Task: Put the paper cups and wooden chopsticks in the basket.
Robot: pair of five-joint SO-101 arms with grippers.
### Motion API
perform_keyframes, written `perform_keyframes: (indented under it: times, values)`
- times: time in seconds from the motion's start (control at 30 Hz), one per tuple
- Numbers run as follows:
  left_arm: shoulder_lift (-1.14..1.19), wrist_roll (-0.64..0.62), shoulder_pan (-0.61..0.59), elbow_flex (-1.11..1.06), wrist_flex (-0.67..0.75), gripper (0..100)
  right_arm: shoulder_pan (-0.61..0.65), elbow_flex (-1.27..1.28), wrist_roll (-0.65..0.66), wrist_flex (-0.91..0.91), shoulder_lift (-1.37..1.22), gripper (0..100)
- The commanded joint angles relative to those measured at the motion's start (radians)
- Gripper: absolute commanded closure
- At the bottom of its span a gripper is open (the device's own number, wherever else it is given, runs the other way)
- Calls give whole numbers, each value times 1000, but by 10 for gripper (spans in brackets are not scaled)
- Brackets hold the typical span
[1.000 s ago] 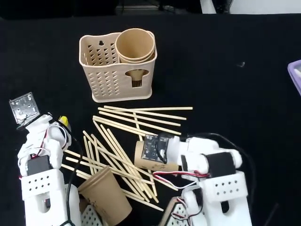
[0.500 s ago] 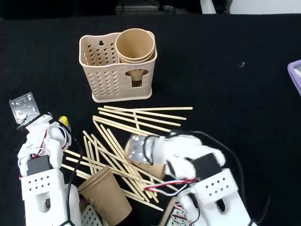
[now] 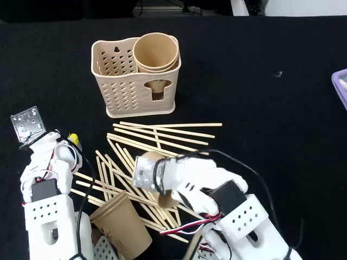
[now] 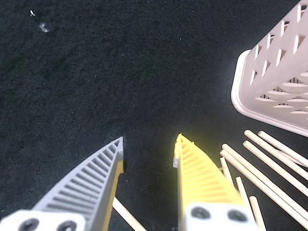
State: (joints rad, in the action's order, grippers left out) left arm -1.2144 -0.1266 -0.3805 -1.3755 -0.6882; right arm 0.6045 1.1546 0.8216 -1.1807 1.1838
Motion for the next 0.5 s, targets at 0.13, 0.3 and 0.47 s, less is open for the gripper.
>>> perform_keyframes:
  times: [0.13,0.3,0.47]
  values:
    - [-17,0,-10,13,17,827,-44,-452,-107,-267,4,988]
    - [-17,0,-10,12,17,827,-71,-742,-213,-316,-85,988]
    - [-17,0,-10,8,17,827,-184,-1043,-373,-192,-348,988]
